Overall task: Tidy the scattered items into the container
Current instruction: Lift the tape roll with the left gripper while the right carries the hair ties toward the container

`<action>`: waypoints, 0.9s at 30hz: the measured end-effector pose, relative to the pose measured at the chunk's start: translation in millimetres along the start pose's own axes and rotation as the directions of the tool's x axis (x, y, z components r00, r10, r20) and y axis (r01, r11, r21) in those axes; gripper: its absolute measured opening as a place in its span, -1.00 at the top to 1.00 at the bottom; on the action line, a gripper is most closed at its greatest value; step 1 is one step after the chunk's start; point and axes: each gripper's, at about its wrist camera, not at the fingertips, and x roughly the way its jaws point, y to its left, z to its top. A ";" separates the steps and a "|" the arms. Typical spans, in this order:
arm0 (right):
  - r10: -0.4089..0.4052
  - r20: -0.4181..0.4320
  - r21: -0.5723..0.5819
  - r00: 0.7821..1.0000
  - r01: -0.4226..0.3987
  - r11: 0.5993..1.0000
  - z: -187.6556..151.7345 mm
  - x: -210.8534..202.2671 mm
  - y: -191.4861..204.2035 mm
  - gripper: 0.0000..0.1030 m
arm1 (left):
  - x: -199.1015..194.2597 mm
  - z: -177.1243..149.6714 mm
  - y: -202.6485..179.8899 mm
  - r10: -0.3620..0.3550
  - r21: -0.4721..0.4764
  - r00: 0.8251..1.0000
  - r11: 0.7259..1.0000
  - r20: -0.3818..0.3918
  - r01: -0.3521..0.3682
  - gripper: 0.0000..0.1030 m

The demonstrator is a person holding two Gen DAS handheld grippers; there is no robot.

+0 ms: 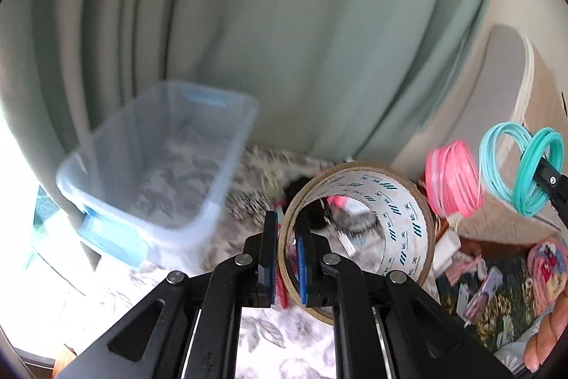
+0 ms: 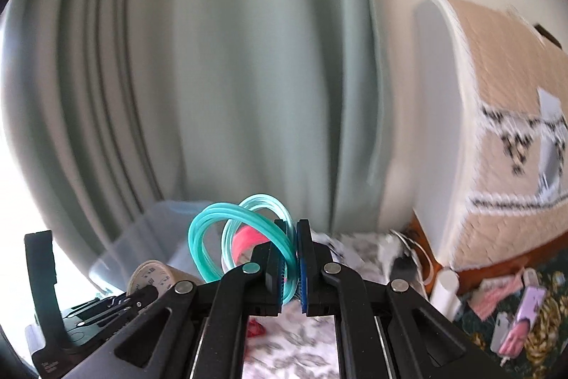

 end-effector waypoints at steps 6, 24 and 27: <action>0.092 0.028 -0.053 0.995 -0.090 0.995 26.7 3.1 45.5 0.87 | -21.8 28.7 31.5 0.060 -0.022 0.995 0.998 0.078 -0.059 0.82; 0.298 -0.181 -0.169 0.937 -0.328 0.929 22.4 113.2 200.1 0.87 | 5.1 56.9 151.1 0.213 -0.156 0.976 0.966 0.038 -0.205 0.82; 0.294 -0.235 -0.187 0.926 -0.340 0.922 8.8 137.3 218.1 0.87 | 21.2 51.2 165.5 0.219 -0.182 0.976 0.960 0.006 -0.215 0.82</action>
